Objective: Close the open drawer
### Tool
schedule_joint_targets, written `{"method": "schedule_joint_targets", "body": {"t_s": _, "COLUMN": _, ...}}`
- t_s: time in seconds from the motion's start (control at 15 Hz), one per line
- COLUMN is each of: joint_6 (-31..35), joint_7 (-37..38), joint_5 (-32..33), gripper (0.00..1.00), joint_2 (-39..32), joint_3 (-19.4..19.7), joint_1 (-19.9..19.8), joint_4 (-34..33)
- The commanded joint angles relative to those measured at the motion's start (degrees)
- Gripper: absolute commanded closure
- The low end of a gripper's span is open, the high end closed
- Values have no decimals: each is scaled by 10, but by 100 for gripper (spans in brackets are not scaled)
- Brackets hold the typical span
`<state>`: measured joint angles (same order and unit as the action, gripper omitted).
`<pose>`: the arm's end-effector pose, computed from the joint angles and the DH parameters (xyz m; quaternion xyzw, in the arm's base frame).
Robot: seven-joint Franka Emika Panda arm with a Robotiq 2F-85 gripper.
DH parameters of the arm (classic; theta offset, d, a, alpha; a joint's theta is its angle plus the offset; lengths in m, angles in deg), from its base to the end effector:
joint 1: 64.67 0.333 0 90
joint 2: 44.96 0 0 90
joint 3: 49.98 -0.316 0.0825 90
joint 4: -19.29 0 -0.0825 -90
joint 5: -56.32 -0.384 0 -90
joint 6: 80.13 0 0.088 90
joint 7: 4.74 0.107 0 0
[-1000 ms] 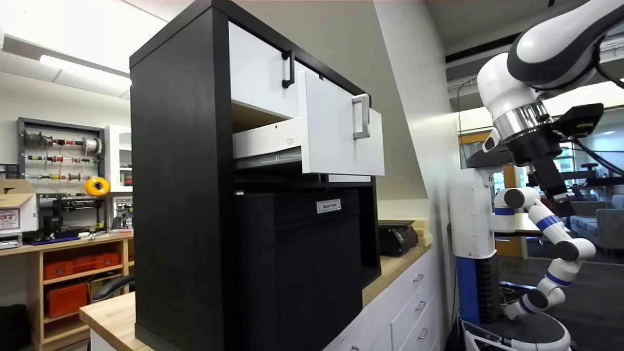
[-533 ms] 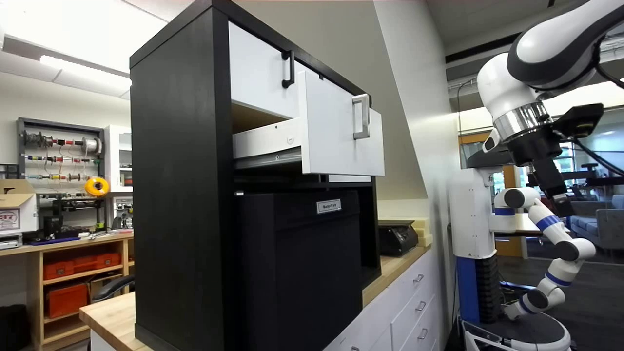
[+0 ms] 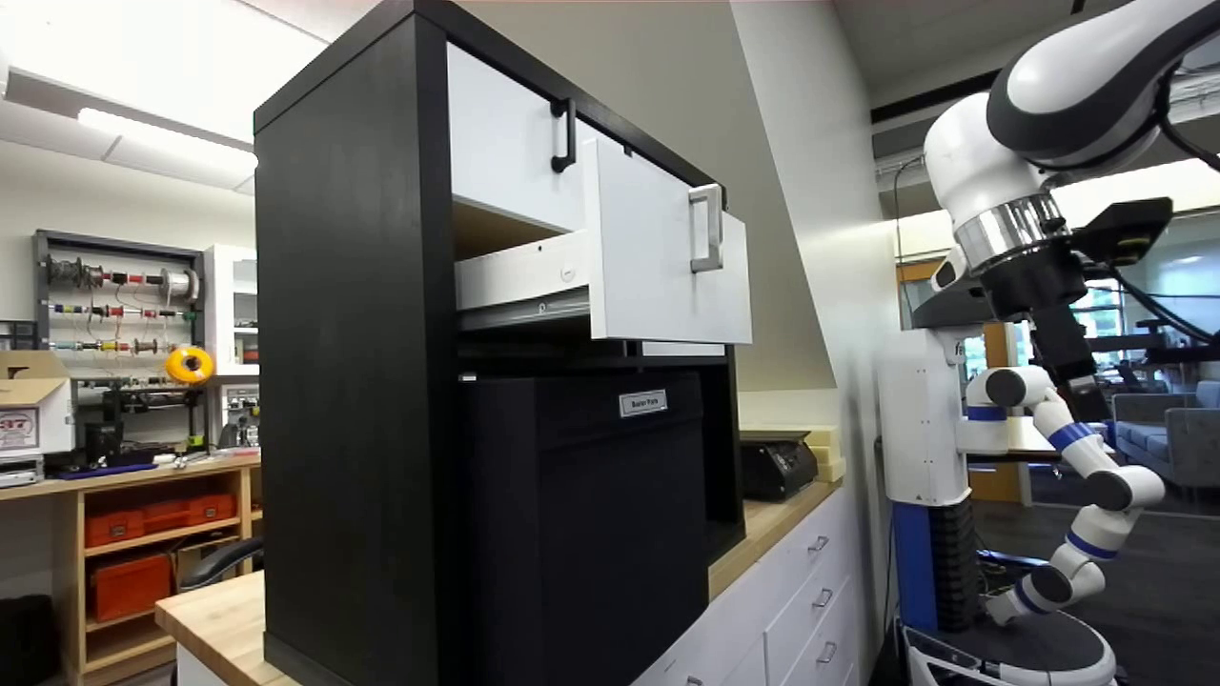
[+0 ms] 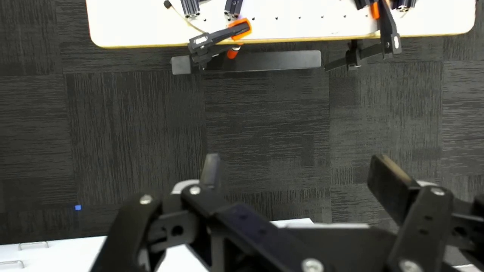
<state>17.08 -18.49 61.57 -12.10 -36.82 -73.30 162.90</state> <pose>0.3198 -0.1401 0.4538 -0.9917 0.0329 0.1127 0.0517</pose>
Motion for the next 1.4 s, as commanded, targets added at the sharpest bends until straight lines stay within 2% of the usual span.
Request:
{"method": "schedule_joint_targets", "body": {"t_s": 0.0, "joint_6": 25, "joint_7": 25, "joint_5": -22, "gripper": 0, "joint_2": -2, "joint_3": -23, "joint_1": 13, "joint_4": -15}}
{"method": "schedule_joint_targets", "body": {"t_s": 0.4, "joint_6": 69, "joint_7": 64, "joint_5": -52, "gripper": 0, "joint_2": 1, "joint_3": -74, "joint_1": 36, "joint_4": -44}}
{"method": "schedule_joint_targets", "body": {"t_s": 0.8, "joint_6": 128, "joint_7": 120, "joint_5": -54, "gripper": 0, "joint_2": 4, "joint_3": -120, "joint_1": 56, "joint_4": -80}}
{"method": "schedule_joint_targets", "body": {"t_s": 1.33, "joint_6": 224, "joint_7": 183, "joint_5": -56, "gripper": 0, "joint_2": 6, "joint_3": -152, "joint_1": 69, "joint_4": -109}}
